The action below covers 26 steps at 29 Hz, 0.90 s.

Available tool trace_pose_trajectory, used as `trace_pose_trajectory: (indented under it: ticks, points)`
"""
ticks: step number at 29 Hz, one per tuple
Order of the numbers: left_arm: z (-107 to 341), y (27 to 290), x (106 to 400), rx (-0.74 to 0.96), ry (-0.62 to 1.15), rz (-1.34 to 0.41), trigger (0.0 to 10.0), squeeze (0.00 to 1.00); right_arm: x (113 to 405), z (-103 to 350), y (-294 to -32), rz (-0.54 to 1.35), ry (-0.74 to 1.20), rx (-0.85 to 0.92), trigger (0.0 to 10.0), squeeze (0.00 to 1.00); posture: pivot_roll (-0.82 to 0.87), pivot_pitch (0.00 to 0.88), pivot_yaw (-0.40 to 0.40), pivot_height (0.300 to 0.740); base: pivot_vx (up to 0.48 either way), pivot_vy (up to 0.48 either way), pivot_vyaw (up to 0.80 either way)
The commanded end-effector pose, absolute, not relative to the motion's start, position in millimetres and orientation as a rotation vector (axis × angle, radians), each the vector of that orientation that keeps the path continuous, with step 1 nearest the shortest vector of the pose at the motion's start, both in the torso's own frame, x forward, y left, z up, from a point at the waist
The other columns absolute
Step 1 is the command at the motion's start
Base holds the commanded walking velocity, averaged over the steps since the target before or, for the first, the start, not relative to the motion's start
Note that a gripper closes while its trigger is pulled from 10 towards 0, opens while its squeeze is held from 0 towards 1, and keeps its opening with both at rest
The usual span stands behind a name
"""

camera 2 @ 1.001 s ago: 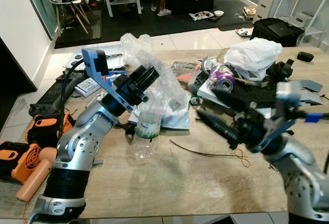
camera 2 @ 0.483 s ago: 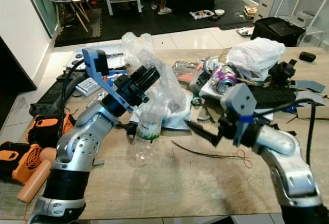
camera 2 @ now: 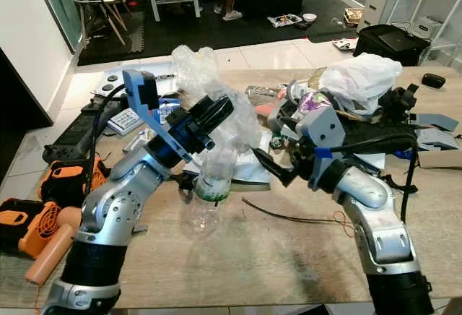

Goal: Picking trash to rubbish bin

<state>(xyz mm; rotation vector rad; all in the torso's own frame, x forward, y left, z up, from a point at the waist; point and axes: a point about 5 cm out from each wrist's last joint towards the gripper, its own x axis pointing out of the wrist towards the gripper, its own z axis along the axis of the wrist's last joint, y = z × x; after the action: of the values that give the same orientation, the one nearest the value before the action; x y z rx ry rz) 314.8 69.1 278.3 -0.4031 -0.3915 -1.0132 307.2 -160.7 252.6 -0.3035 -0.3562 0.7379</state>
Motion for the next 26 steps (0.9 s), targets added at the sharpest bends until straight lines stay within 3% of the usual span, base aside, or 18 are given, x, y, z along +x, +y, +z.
trace_pose_trajectory:
  ticks: [1,7,8,9,10,20,26]
  points:
    - [275.5,62.5,310.8,-0.421,-0.378,-1.038,10.0,0.00,305.3,250.9,-153.4,0.774,-0.362,-0.296,10.0,0.00,-0.15,0.190,0.047,0.740,0.000,0.000,0.00]
    - [275.3,61.0,309.9,-0.423,-0.376,-1.046,10.0,0.00,309.5,251.9,-151.6,0.746,-0.374,-0.297,10.0,0.00,-0.15,0.188,0.046,0.740,0.000,0.000,0.00]
    - [275.2,60.6,309.4,-0.423,-0.376,-1.048,10.0,0.00,311.0,253.2,-152.5,0.731,-0.380,-0.294,5.5,0.00,-0.15,0.188,0.046,0.740,0.000,0.000,0.00]
    - [275.0,60.2,309.0,-0.423,-0.376,-1.050,10.0,0.00,312.1,254.0,-153.3,0.720,-0.384,-0.291,5.5,0.00,-0.15,0.188,0.044,0.740,0.000,0.000,0.00]
    - [274.9,59.9,308.7,-0.423,-0.375,-1.052,10.0,0.00,313.7,255.3,-155.1,0.702,-0.388,-0.294,0.0,0.00,-0.15,0.188,0.043,0.740,0.000,0.000,0.00]
    - [274.2,58.3,307.1,-0.422,-0.375,-1.062,10.0,0.00,322.0,264.3,-169.3,0.575,-0.418,-0.282,0.0,0.00,-0.15,0.187,0.042,0.740,0.000,0.000,0.00]
    - [272.6,57.8,307.2,-0.416,-0.370,-1.063,10.0,0.00,322.4,279.5,-177.5,0.525,-0.495,-0.142,0.0,0.00,-0.16,0.188,0.043,0.740,0.000,0.000,0.00]
